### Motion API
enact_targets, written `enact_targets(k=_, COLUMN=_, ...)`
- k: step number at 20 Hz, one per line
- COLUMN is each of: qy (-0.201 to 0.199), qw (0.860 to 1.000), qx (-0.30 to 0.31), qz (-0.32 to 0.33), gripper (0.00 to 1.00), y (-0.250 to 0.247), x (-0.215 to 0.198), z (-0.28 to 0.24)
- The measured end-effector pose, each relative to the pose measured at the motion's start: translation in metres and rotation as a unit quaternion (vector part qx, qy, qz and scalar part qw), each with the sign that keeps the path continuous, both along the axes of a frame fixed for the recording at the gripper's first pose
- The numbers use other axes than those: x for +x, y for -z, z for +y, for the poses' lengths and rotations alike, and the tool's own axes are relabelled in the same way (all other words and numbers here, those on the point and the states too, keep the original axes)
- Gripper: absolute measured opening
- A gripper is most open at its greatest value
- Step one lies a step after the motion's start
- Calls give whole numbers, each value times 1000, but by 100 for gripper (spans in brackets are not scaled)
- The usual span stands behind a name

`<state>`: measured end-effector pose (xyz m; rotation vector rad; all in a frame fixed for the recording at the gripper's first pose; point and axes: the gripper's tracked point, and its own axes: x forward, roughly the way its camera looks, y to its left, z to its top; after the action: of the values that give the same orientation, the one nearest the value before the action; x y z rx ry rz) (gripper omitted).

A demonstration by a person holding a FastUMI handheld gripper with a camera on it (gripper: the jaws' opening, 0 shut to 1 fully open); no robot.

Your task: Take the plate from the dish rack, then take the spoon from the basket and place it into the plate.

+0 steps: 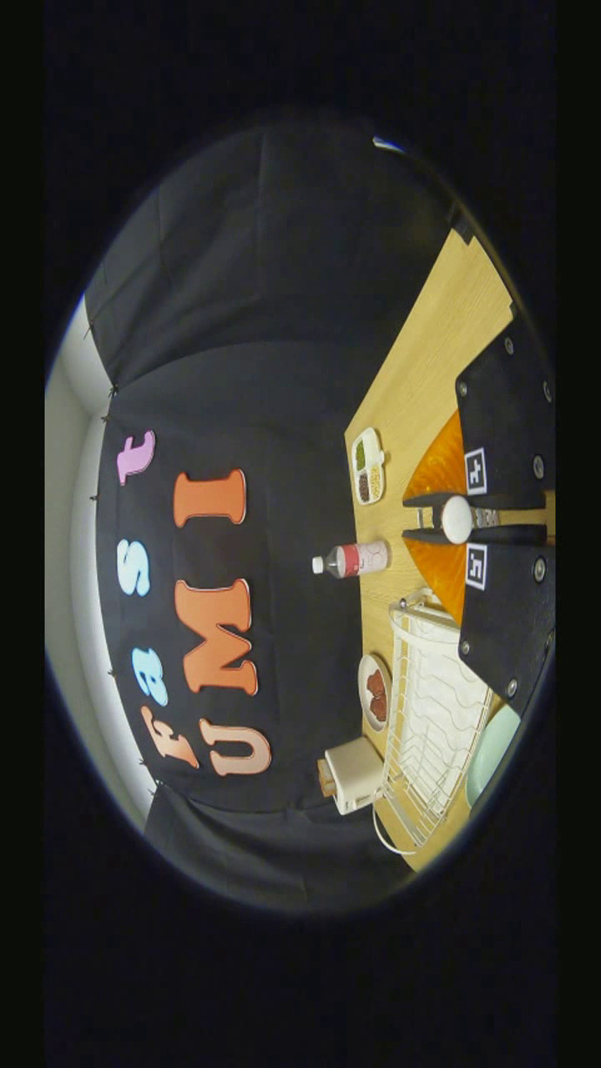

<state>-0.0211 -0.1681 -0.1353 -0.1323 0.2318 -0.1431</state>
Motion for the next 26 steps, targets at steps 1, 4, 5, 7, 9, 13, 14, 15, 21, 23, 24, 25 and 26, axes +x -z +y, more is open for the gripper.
enact_targets(k=1, qy=-5, qw=1000, qx=-1, qz=-5, gripper=7, y=-9, x=-6, z=9)
enact_targets(k=4, qy=-20, qw=1000, qx=0, qz=-14, gripper=7, y=-27, x=-26, z=40)
enact_targets(k=5, qy=-25, qw=1000, qx=1, qz=-15, gripper=7, y=-31, x=-33, z=52)
enact_targets(k=7, qy=-39, qw=999, qx=6, qz=-15, gripper=7, y=-36, x=-46, z=77)
enact_targets(k=9, qy=-57, qw=998, qx=13, qz=-13, gripper=7, y=-40, x=-59, z=106)
enact_targets(k=13, qy=-104, qw=994, qx=37, qz=-9, gripper=7, y=-42, x=-82, z=163)
enact_targets(k=14, qy=-119, qw=992, qx=37, qz=-8, gripper=7, y=-40, x=-86, z=177)
enact_targets(k=15, qy=-132, qw=991, qx=35, qz=-3, gripper=7, y=-35, x=-90, z=188)
enact_targets(k=21, qy=-189, qw=980, qx=49, qz=32, gripper=7, y=-3, x=-122, z=239)
enact_targets(k=23, qy=-204, qw=977, qx=44, qz=46, gripper=7, y=12, x=-128, z=248)
enact_targets(k=24, qy=-211, qw=975, qx=39, qz=56, gripper=7, y=23, x=-132, z=251)
enact_targets(k=25, qy=-219, qw=973, qx=36, qz=68, gripper=7, y=34, x=-132, z=253)
enact_targets(k=26, qy=-225, qw=971, qx=34, qz=78, gripper=7, y=43, x=-135, z=257)
